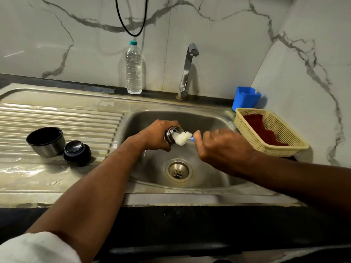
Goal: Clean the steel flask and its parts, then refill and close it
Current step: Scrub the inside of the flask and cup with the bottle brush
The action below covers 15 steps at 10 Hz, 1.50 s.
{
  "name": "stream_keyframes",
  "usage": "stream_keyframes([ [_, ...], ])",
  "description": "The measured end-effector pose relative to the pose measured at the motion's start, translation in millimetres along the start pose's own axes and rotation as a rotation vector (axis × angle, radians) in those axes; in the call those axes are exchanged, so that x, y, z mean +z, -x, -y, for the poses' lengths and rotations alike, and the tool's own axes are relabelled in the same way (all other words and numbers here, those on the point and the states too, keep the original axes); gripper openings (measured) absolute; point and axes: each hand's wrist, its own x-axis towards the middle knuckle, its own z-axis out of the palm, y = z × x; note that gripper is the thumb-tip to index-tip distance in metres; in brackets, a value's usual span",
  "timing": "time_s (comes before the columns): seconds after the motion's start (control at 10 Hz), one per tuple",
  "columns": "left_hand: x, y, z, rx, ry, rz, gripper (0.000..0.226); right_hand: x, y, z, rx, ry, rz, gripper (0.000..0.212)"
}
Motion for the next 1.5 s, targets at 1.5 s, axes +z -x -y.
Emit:
stream_keyframes([
  [1.5,-3.3,1.1,-3.1,0.002,0.036,-0.023,0.071,-29.1,23.3,-22.3,0.099,-0.011,-0.078,0.037],
])
